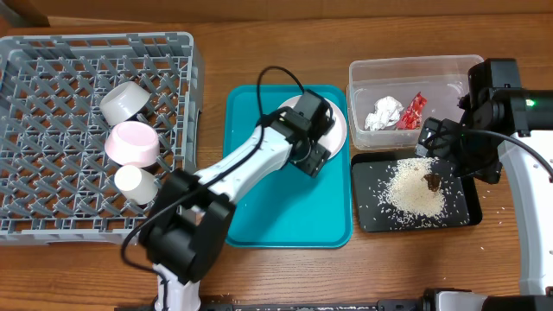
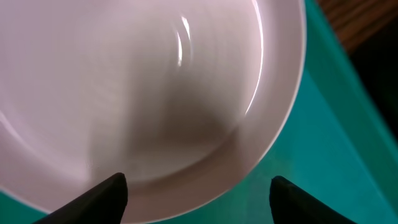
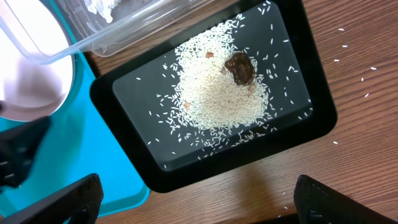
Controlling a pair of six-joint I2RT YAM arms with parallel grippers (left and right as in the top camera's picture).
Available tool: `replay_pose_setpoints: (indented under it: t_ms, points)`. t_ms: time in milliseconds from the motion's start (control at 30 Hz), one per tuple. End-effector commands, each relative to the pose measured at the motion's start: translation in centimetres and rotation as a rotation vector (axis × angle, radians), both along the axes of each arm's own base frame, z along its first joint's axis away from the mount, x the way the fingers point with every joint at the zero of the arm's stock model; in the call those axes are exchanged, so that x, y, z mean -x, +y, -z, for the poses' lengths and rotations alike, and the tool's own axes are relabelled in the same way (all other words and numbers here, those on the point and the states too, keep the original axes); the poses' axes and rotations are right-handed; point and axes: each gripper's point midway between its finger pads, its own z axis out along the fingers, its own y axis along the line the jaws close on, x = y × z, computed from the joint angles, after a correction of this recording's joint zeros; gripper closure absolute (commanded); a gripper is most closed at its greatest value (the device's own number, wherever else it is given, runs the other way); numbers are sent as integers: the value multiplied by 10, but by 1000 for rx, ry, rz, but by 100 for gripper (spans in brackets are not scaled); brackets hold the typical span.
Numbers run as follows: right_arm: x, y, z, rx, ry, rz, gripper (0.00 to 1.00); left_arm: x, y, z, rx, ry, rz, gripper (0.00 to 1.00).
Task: Sort waste into correct bins and load items into the dishwasher
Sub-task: 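Grasp the rim of the white plate with the left gripper, then lift the white plate and stand it upright in the dish rack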
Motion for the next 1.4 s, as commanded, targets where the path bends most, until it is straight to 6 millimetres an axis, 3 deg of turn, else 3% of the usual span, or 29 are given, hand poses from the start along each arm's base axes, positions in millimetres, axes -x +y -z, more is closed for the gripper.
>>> replay_pose_setpoints:
  t_ms: [0,133,267,467,600,733,900,1000,1133,1367]
  points:
    - [-2,-2,-4,9,-16,4,0,9,4,16,-41,54,35,32]
    - [-2,-2,-4,10,-17,4,0,22,16,19,-90,107,32,47]
    - [-2,-2,-4,9,-16,4,0,29,21,20,-109,135,32,75]
    - [-1,-1,-4,9,-13,4,0,28,20,12,-106,135,21,96]
    - [-1,-1,-4,9,-12,4,0,18,14,-16,-82,104,14,96]
    - [-1,-1,-4,9,-11,4,0,-1,9,-72,-34,8,-19,96]
    - [0,-1,-4,10,-7,2,0,-31,34,-154,38,-147,-147,96]
    - [0,-1,-4,10,-7,2,0,-41,56,-188,103,-198,-210,96]
    - [0,-1,-4,10,-7,2,0,-49,91,-216,241,-192,-280,96]
    - [0,-1,-4,10,-9,2,0,-59,138,-234,555,-85,-279,96]
